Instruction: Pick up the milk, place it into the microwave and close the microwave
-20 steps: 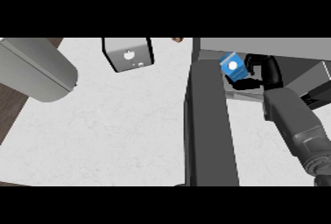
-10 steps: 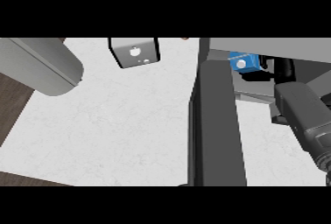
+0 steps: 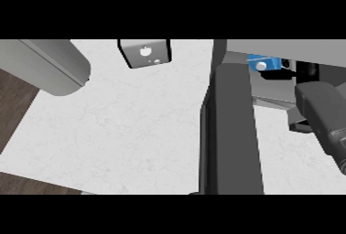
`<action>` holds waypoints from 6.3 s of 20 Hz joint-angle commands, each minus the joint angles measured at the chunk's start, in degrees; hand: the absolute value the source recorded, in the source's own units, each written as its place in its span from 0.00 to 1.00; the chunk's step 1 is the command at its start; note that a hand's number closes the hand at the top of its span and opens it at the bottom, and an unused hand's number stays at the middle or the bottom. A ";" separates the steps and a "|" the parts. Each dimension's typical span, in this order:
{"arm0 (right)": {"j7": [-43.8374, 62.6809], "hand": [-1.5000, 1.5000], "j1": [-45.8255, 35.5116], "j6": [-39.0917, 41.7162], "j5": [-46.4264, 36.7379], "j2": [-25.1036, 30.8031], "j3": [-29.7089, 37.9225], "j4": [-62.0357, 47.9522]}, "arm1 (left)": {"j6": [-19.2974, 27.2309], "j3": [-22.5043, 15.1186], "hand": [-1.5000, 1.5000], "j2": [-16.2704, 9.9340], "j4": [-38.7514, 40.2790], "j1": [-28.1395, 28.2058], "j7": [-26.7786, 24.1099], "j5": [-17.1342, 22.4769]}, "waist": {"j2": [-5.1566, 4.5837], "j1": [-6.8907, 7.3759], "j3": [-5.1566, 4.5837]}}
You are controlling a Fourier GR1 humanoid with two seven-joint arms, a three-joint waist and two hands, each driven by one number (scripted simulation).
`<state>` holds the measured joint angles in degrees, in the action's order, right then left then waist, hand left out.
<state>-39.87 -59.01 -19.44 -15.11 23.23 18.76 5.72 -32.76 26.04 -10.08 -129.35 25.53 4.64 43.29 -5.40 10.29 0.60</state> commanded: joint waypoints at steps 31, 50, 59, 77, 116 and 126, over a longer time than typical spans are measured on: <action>7.62 0.00 -9.56 -0.21 -3.52 -6.09 -2.67 -2.45 | 0.28 -1.27 0.00 -2.68 3.66 -6.03 1.41 -5.35 | 0.03 2.85 -0.38; 6.02 0.00 -10.98 -8.70 -0.51 -11.49 1.93 0.71 | -1.66 -5.20 0.00 -0.19 6.57 -4.67 2.02 -9.61 | 1.93 -2.02 -0.37; 1.96 0.00 -5.07 1.07 -0.15 -6.69 2.40 -0.02 | -6.52 -9.68 0.00 5.03 7.03 -0.79 -2.03 -15.77 | 3.17 -4.54 -0.43; -10.04 0.00 9.33 32.62 7.33 -13.54 6.67 1.55 | -15.73 -21.79 0.00 9.15 17.48 -4.48 -7.74 -34.02 | 5.26 -9.60 -0.59; -7.81 0.00 73.01 55.26 24.86 -5.26 -3.77 64.08 | 21.07 -61.29 1.00 10.07 60.35 -35.75 -22.56 -53.03 | 5.48 -14.23 -0.82; 4.40 0.00 77.06 56.98 34.69 -4.26 -9.37 83.34 | 41.18 -79.32 1.00 10.05 64.37 -43.90 -19.20 -40.98 | 5.03 -16.76 -0.94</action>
<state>-34.99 17.03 31.48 16.38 17.74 10.60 83.98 2.17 -45.19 -0.67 -66.79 -16.38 -14.67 -0.91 -0.13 -5.20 -0.28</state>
